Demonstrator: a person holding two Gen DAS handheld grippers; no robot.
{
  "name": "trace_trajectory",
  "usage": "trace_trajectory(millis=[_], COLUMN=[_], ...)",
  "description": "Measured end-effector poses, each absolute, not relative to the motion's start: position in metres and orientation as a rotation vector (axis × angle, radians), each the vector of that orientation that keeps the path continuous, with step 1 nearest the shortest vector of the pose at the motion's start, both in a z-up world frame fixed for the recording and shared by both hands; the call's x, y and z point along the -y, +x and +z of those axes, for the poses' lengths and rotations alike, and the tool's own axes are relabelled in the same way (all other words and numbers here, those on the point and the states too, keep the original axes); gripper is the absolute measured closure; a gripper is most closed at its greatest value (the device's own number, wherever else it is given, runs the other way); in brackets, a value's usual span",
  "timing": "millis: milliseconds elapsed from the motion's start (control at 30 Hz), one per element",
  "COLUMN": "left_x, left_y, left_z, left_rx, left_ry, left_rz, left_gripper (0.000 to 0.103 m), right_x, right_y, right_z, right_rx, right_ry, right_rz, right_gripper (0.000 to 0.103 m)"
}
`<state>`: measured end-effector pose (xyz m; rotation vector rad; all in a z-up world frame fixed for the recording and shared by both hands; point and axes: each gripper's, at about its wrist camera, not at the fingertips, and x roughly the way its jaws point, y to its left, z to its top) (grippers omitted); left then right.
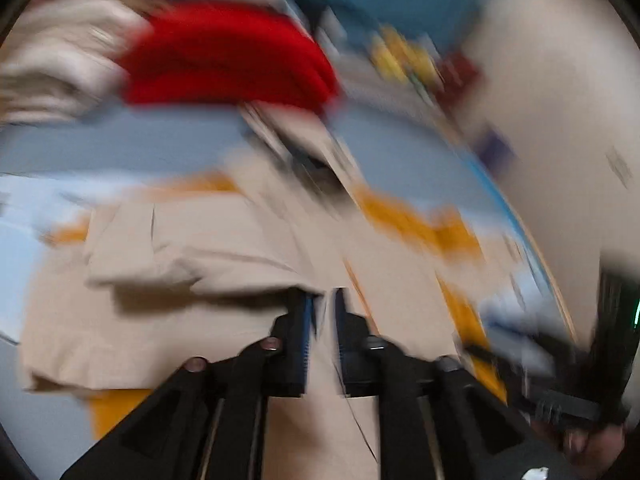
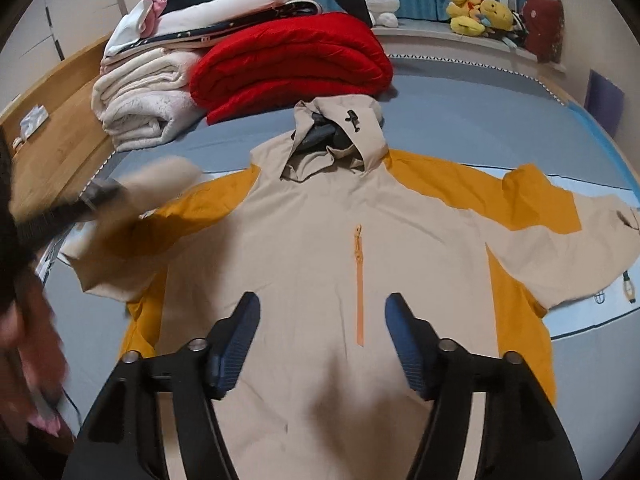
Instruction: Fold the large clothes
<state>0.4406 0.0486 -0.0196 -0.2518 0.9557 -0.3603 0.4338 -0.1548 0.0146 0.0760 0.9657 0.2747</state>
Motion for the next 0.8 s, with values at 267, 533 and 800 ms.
trace_trajectory(millis=[267, 533, 800], left_x=[-0.113, -0.15, -0.14], left_y=[0.422, 0.399, 0.424], left_z=[0.023, 0.0, -0.003], left_rx=[-0.981, -1.038, -1.075], left_ry=[-0.401, -0.293, -0.267], left_rz=[-0.081, 0.205, 0.135], left_gripper=[0.087, 0.088, 0.081], right_x=[0.16, 0.127, 0.077], right_y=[0.442, 0.439, 0.447], right_z=[0.011, -0.005, -0.037], right_rx=[-0.995, -1.009, -1.039], right_ry=[0.143, 0.114, -0.014], right_rz=[0.262, 0.345, 0.413], right_gripper=[0.082, 0.087, 0.067])
